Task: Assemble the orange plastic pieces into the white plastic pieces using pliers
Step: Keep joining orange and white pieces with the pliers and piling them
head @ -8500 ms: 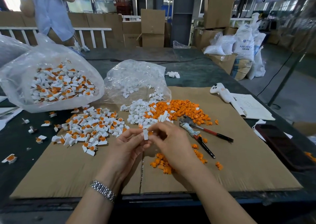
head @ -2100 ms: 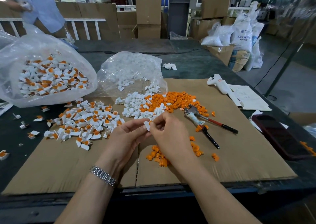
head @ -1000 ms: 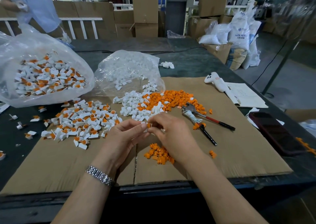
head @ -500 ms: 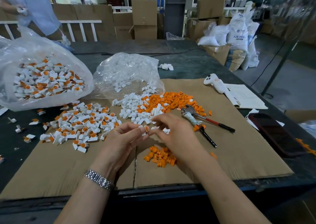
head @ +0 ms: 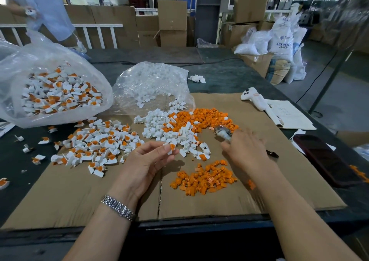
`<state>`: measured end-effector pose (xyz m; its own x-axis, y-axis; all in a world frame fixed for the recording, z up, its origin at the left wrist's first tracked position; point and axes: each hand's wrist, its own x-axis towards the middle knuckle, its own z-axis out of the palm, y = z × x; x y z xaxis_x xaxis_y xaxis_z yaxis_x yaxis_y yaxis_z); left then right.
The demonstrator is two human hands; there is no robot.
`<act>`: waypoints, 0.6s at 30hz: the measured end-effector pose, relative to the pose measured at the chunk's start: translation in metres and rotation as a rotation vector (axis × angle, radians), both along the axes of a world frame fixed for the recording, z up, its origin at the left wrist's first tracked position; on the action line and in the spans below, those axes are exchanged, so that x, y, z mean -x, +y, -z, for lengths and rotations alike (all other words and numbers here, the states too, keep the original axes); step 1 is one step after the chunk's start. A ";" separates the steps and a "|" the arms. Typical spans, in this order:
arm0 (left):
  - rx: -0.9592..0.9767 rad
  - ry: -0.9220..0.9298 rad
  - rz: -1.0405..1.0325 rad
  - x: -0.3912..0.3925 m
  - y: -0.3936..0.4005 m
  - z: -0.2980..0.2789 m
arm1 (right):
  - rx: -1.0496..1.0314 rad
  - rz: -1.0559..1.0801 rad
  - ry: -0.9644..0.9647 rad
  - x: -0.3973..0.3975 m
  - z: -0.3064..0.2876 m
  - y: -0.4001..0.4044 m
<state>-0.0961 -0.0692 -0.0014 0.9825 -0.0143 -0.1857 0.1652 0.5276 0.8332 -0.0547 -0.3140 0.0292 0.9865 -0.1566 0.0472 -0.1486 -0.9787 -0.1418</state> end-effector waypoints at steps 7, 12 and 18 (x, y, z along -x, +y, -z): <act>0.010 0.027 -0.052 0.001 -0.005 -0.012 | -0.564 -0.242 0.181 0.023 -0.052 0.015; 0.000 -0.046 -0.075 0.003 -0.014 -0.026 | -0.511 -0.453 0.419 0.042 -0.065 0.045; -0.074 -0.050 -0.142 0.007 -0.012 -0.030 | -0.523 -0.474 0.390 0.051 -0.063 0.058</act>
